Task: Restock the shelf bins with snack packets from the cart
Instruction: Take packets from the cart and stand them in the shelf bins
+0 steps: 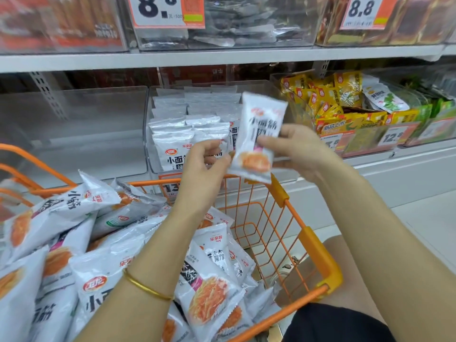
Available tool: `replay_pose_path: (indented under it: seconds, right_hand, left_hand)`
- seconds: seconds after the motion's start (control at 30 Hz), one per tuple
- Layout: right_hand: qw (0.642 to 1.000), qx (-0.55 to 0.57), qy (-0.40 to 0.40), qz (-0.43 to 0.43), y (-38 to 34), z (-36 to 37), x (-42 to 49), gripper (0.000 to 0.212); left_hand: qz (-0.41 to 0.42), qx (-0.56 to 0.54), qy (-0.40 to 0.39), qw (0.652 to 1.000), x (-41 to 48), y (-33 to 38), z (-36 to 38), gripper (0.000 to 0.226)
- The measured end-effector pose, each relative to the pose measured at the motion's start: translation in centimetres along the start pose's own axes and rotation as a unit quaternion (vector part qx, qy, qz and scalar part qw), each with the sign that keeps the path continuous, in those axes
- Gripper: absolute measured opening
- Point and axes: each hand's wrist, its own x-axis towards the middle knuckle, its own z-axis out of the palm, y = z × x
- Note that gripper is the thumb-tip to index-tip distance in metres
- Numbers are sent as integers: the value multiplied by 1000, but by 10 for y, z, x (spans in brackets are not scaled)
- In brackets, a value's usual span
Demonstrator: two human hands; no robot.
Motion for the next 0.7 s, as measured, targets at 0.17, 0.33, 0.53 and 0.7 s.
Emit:
replay_pose_path:
  seconds: [0.17,0.33,0.53,0.7]
  right_hand:
    - [992,-69,102,-39,-9,-4,64,19]
    - [972,-215,50,76,20,17,108,26]
    - [972,-220,46,71,28,27,126,32]
    - [964,-252,41,79,30,24,124,35]
  left_hand:
    - [3,141,0,990,1,-11,-4,32]
    - [0,160,-1,987,1,-11,-4,31]
    - [4,175,-1,985,2,-10,-4,29]
    - [3,151,2,989,3,-13,-4,27]
